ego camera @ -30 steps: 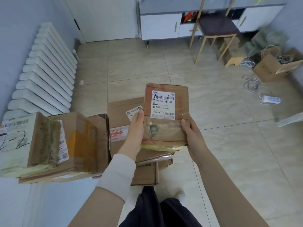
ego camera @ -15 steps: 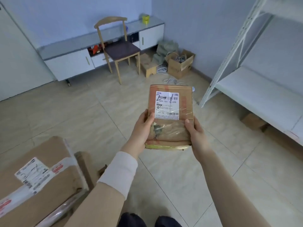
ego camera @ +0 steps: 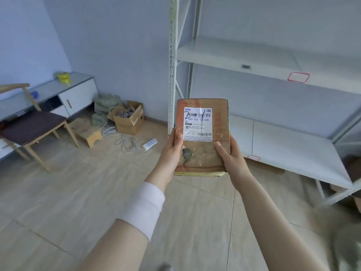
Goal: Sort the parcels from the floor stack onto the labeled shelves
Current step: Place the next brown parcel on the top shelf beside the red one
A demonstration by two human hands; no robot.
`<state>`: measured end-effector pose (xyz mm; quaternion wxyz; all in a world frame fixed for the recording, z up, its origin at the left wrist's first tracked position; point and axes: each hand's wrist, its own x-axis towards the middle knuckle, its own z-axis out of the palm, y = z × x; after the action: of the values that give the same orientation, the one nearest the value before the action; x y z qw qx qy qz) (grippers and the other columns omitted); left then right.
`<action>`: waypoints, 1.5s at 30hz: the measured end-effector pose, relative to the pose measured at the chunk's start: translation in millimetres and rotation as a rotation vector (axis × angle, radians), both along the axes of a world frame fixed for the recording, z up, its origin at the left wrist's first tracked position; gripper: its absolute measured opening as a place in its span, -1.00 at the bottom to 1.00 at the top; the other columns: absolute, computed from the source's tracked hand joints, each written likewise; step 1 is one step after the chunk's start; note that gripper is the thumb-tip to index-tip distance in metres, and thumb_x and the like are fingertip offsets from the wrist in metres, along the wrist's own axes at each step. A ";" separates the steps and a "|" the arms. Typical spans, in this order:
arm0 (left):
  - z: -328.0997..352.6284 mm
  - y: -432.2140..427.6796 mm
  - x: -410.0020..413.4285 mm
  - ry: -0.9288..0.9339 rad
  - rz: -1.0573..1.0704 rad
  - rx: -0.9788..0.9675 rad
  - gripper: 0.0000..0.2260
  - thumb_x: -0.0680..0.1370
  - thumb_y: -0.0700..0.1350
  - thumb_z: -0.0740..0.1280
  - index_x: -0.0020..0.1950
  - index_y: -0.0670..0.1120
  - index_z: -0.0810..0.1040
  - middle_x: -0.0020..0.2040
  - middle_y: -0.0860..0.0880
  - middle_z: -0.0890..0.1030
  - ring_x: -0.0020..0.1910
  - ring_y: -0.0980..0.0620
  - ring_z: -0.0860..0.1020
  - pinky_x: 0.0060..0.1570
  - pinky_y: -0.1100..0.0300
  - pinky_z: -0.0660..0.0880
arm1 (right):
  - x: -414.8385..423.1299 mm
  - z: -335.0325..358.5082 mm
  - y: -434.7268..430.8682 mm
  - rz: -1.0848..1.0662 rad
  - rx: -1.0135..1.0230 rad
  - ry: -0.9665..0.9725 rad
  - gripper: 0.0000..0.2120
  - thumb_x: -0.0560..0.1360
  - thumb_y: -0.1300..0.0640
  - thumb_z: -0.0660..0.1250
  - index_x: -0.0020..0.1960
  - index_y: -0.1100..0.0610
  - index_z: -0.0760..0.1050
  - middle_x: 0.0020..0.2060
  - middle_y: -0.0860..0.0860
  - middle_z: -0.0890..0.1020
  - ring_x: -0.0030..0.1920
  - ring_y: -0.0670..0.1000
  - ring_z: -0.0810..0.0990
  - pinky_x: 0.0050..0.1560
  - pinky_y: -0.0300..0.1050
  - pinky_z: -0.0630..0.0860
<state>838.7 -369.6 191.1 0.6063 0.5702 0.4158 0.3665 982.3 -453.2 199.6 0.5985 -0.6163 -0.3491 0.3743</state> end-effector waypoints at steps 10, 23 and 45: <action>89.9 128.0 144.8 -0.129 -0.335 0.237 -0.42 0.55 0.16 0.20 0.52 0.13 0.07 0.45 0.15 0.33 0.40 0.14 0.31 0.34 0.18 0.27 | 121.6 82.8 91.8 -0.306 0.167 -0.117 -0.47 0.55 0.05 0.27 0.47 -0.08 0.18 0.30 -0.08 0.49 0.27 -0.05 0.49 0.31 -0.01 0.43; 207.4 205.4 329.2 -0.305 -0.373 0.529 -0.45 0.55 0.12 0.23 0.51 0.07 0.16 0.41 0.13 0.39 0.38 0.16 0.36 0.39 0.15 0.29 | 290.0 196.6 154.6 -0.372 0.428 -0.314 -0.49 0.55 0.06 0.24 0.46 -0.12 0.19 0.27 -0.11 0.50 0.28 -0.07 0.48 0.33 0.04 0.42; 448.0 347.8 492.9 -0.498 -0.370 1.000 -0.58 0.61 0.03 0.14 0.47 0.06 0.22 0.36 0.13 0.44 0.26 0.20 0.42 0.10 0.41 0.34 | 462.6 422.6 303.1 -0.421 0.789 -0.638 -0.45 0.55 0.01 0.24 0.48 -0.07 0.13 0.34 -0.09 0.42 0.33 -0.08 0.42 0.36 0.08 0.38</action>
<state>1331.6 -21.7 639.2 0.3973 0.7466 -0.0691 0.5291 1444.9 -150.2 622.1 0.7106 -0.4846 -0.4962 -0.1181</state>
